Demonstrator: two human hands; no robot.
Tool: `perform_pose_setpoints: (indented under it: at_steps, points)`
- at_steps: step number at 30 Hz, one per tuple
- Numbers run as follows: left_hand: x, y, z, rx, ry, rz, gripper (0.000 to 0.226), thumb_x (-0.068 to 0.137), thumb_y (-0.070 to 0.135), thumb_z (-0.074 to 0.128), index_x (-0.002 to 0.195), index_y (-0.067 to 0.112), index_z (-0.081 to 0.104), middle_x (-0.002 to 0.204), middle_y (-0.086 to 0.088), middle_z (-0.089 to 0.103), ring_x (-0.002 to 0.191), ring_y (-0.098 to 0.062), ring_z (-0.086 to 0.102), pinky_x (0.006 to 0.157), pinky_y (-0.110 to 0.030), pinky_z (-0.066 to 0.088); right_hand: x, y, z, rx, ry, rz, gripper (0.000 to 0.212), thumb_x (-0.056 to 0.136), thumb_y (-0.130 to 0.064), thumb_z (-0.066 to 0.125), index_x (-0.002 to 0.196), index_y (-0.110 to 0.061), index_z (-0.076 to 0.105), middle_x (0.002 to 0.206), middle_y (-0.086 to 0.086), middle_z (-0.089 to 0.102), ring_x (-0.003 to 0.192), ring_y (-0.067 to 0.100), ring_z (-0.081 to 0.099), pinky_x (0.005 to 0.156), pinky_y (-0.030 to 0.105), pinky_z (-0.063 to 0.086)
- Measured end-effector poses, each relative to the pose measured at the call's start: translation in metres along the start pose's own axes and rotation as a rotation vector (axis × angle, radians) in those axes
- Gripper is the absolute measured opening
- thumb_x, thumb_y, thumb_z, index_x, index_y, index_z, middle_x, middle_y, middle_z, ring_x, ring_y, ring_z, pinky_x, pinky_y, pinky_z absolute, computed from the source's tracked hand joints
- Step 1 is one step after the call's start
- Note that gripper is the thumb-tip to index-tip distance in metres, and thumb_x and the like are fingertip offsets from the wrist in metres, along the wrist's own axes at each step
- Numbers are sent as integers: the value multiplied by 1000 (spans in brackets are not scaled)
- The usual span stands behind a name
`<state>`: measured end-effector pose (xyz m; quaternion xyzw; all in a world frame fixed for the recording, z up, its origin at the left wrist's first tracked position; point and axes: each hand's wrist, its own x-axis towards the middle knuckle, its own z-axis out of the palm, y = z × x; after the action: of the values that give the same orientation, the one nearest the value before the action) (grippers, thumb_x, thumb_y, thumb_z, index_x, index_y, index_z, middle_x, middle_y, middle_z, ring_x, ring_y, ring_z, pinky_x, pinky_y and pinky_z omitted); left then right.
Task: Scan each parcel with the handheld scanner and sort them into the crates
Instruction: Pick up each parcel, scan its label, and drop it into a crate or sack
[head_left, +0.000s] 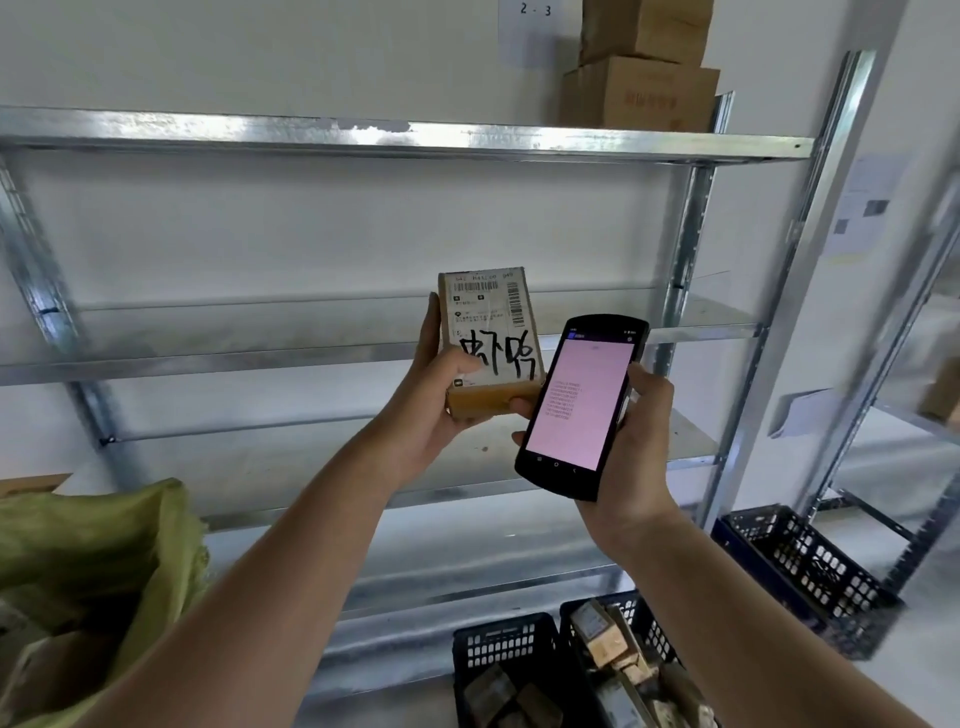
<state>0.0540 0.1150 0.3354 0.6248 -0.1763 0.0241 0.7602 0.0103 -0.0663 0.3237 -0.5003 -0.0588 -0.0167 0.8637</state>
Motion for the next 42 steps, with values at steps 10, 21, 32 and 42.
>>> perform_pose_setpoints:
  at_steps: [10, 21, 32, 42]
  points:
    - [0, -2, 5, 250, -66, 79, 92, 88, 37, 70, 153, 73, 17, 154, 10, 57, 141, -26, 57, 123, -59, 33, -8, -17, -14, -58, 4, 2, 71, 101, -62, 26, 120, -7, 67, 123, 30, 70, 94, 33, 69, 78, 41, 58]
    - [8, 7, -14, 505, 64, 305, 81, 97, 16, 76, 155, 58, 39, 134, 4, 68, 126, -17, 65, 99, -24, 56, -6, -37, -18, -20, 0, -3, 59, 105, -51, 26, 114, -24, 78, 120, 15, 78, 101, 37, 70, 93, 54, 56]
    - [34, 22, -42, 694, -25, 272, 84, 91, 6, 81, 150, 53, 45, 140, 14, 59, 131, -20, 61, 92, -23, 60, -14, -59, -10, 18, -228, 223, 62, 104, -52, 35, 132, -11, 73, 122, 25, 74, 89, 39, 72, 75, 46, 64]
    - [41, 14, -50, 721, -40, 235, 88, 90, 10, 83, 153, 54, 41, 149, 7, 53, 141, -21, 51, 109, -45, 55, -16, -60, -7, 27, -393, 346, 67, 104, -55, 33, 138, -9, 70, 133, 29, 69, 94, 42, 73, 78, 44, 63]
